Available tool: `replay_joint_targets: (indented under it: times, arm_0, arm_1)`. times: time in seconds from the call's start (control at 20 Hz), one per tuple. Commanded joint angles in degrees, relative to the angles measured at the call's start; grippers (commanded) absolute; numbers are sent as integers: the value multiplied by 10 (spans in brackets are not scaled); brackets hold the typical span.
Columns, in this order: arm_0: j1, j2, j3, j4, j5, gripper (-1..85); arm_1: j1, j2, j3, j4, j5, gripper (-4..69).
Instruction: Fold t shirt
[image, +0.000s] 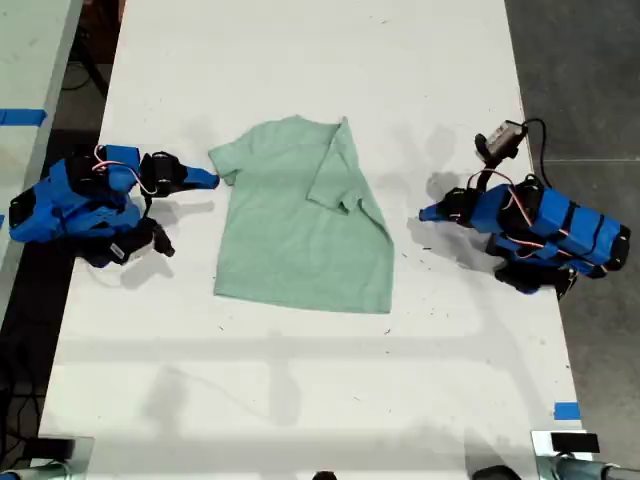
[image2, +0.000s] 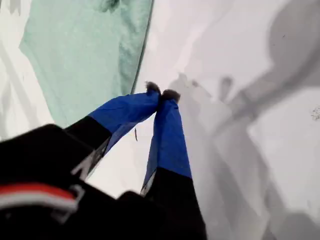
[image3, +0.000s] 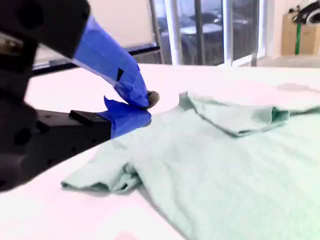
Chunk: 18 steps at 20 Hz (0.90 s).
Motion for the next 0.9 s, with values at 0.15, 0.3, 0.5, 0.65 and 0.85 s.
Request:
replay_joint_targets:
  times: [0.15,0.3,0.5,0.65,0.85]
  arm_0:
    - [33,3,36,-36,6,-1]
    - [31,3,39,-36,4,-1]
    - [30,3,40,-35,4,-1]
    - [29,3,40,-35,4,-1]
    - [28,3,41,-36,4,-1]
  arm_1:
    - [-2,8,25,11,17,20]
    - [-4,8,25,11,18,20]
    - [-4,8,25,11,18,20]
    - [-5,8,25,11,20,20]
    - [-5,8,25,11,21,20]
